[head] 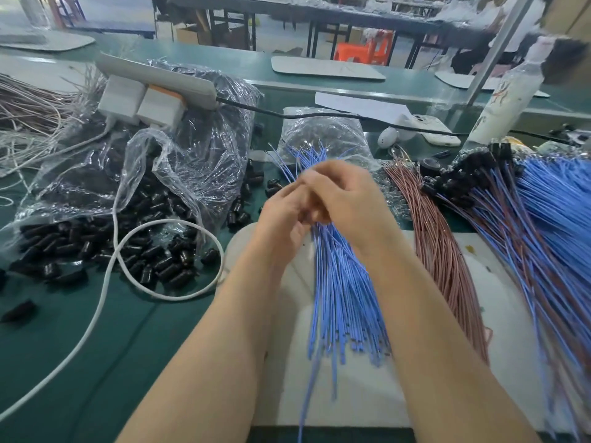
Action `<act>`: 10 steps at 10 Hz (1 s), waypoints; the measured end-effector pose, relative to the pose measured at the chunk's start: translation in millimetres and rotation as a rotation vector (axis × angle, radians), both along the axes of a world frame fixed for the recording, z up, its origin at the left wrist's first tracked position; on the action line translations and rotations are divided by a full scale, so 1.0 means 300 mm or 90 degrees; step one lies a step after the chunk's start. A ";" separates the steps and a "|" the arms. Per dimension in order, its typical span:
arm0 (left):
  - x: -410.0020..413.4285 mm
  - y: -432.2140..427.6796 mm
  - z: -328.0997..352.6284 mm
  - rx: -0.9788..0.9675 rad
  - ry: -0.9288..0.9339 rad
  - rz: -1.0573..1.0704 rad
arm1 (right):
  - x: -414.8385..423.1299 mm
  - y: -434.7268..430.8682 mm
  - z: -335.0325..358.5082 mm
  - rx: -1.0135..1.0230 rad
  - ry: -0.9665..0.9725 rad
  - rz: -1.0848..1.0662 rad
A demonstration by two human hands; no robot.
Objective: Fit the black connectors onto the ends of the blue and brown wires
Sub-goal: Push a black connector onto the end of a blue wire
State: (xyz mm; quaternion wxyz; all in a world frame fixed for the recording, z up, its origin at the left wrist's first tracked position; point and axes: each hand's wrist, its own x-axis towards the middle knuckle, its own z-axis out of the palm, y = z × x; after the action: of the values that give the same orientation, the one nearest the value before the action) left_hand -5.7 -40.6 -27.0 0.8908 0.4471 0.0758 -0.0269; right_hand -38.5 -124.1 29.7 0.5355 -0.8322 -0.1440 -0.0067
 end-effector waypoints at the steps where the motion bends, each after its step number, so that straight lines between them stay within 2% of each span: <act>1: -0.002 0.006 -0.010 0.038 0.029 -0.015 | 0.020 -0.074 -0.037 -0.044 0.034 -0.177; 2: -0.001 -0.005 -0.019 0.056 0.008 -0.009 | 0.016 -0.087 -0.071 -0.077 0.069 -0.174; 4: 0.004 -0.008 -0.023 0.043 -0.024 0.019 | 0.018 -0.075 -0.073 0.010 0.088 -0.136; 5: 0.004 -0.009 -0.024 0.049 -0.020 0.017 | 0.016 -0.065 -0.080 0.006 0.077 -0.119; 7: 0.010 -0.006 -0.030 0.077 -0.002 0.035 | 0.029 -0.070 -0.105 -0.057 0.033 -0.129; 10: 0.002 -0.001 -0.023 0.073 -0.004 0.059 | 0.033 -0.072 -0.118 -0.085 0.010 -0.116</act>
State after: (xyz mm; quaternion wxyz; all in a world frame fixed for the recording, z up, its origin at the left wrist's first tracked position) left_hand -4.9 -41.0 -33.8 0.8643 0.4936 0.0950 0.0204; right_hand -28.5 -145.7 -5.8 0.4774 -0.8755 -0.0638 -0.0391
